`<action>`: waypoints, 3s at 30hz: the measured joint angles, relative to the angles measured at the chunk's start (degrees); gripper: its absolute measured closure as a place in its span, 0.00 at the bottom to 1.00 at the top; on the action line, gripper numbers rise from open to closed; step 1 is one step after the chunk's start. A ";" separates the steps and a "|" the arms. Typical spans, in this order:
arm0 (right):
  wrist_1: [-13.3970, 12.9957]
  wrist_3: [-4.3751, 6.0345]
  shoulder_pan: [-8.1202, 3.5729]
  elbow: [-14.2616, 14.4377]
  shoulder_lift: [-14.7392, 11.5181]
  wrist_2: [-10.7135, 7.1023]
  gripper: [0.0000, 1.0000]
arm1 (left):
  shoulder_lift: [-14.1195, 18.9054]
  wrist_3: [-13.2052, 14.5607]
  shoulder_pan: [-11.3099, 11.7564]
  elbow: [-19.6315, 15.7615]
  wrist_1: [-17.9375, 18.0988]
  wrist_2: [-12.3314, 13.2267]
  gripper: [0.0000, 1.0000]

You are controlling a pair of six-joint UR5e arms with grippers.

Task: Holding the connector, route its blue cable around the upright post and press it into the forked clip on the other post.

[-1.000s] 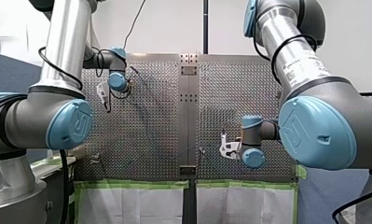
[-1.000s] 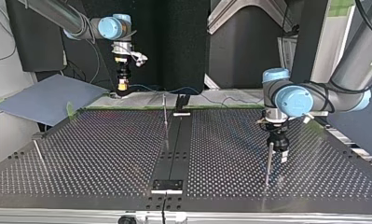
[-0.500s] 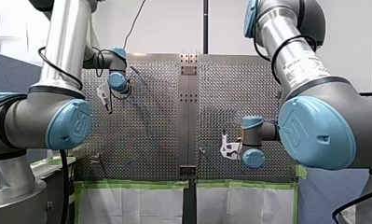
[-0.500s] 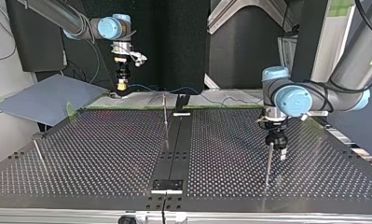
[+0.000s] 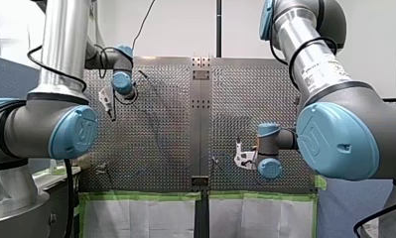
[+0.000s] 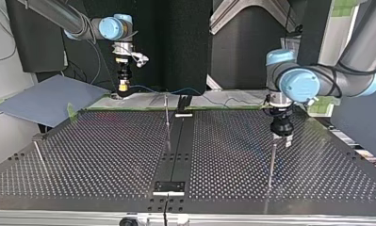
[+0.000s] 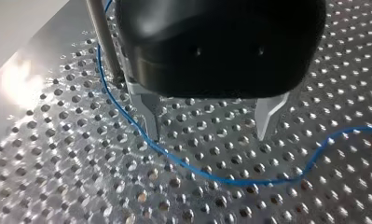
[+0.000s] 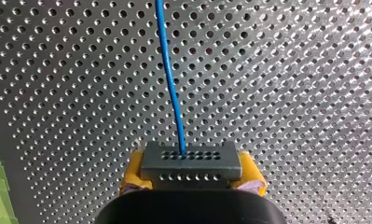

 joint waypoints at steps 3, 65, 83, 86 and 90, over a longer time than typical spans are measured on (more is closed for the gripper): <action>0.08 0.03 0.11 0.00 0.00 0.01 1.00 | 1.48 1.34 0.32 -1.33 -1.38 -1.17 0.00; -1.90 2.78 1.51 0.00 3.16 3.62 1.00 | 17.08 11.78 -2.02 10.95 -34.05 2.06 0.00; -1.65 2.93 1.45 -0.23 3.16 3.38 1.00 | 18.27 11.59 -2.02 10.97 -37.62 1.89 0.00; -1.52 2.95 1.46 -0.24 3.16 3.36 1.00 | 18.47 11.51 -2.02 10.98 -37.61 1.89 0.00; -1.23 2.95 1.47 -0.25 3.16 3.36 1.00 | 18.62 11.41 -2.02 10.98 -37.65 1.89 0.00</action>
